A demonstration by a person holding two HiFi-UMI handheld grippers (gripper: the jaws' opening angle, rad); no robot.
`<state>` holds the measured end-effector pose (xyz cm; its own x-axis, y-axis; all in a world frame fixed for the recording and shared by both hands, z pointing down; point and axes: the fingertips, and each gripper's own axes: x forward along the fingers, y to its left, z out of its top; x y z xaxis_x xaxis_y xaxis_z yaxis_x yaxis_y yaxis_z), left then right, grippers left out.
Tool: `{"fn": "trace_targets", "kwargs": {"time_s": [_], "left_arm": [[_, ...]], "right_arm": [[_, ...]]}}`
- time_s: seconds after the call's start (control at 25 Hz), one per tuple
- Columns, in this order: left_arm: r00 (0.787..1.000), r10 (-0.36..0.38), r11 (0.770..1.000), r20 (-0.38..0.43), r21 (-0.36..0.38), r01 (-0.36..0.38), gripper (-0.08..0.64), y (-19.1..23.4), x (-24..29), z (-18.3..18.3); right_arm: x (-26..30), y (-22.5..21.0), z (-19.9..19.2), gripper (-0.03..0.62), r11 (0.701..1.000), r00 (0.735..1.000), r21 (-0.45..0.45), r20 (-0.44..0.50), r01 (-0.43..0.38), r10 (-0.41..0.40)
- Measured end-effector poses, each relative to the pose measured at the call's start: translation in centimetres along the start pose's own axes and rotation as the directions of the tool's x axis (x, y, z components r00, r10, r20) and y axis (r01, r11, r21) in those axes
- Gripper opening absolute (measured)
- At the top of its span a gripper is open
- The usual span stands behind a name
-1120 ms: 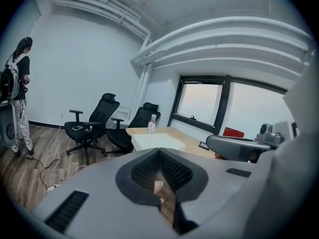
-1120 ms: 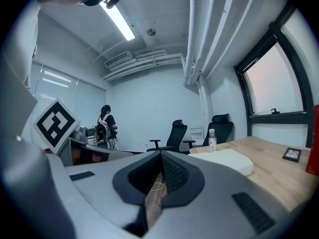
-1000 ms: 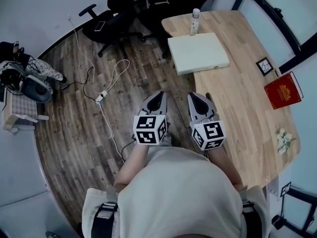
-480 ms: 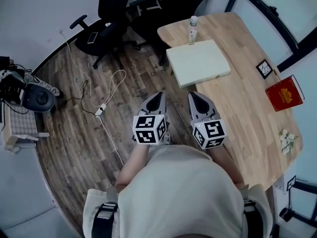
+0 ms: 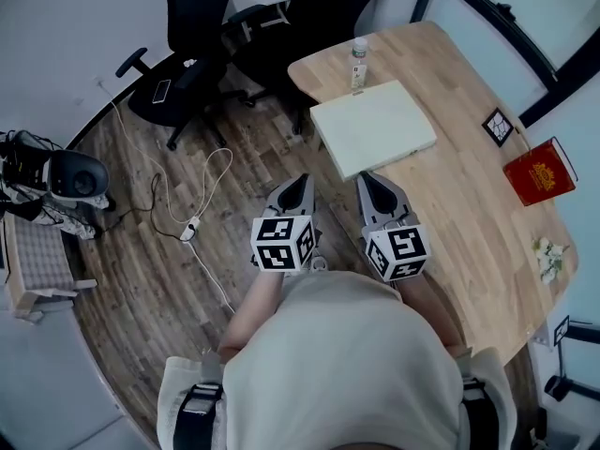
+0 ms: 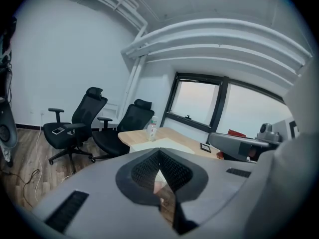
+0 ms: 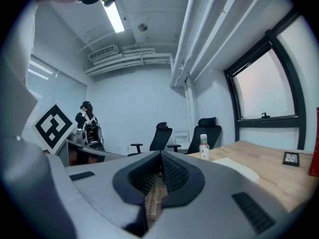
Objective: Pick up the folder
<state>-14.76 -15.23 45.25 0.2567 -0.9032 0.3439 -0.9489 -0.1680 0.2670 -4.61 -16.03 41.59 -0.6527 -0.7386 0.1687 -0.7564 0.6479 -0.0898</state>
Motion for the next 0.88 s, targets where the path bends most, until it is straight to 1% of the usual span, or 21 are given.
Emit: {"fn": "trace_targets", "kwargs": {"time_s": [0.36, 0.6, 0.88], "left_arm": [[0.999, -0.052, 0.999, -0.017, -0.004, 0.052, 0.020, 1.7, 2.4, 0.3], [0.997, -0.072, 0.997, -0.037, -0.021, 0.071, 0.020, 2.3, 3.8, 0.0], [0.992, -0.101, 0.994, -0.070, -0.038, 0.099, 0.020, 2.3, 6.1, -1.1]], "right_arm": [[1.8, -0.9, 0.0, 0.018, 0.998, 0.998, 0.004, 0.004, 0.065, -0.065], [1.6, -1.7, -0.1, 0.018, 0.995, 0.995, 0.004, -0.003, 0.100, -0.100], [0.5, -3.7, -0.9, 0.018, 0.990, 0.990, 0.030, -0.016, 0.141, -0.141]]}}
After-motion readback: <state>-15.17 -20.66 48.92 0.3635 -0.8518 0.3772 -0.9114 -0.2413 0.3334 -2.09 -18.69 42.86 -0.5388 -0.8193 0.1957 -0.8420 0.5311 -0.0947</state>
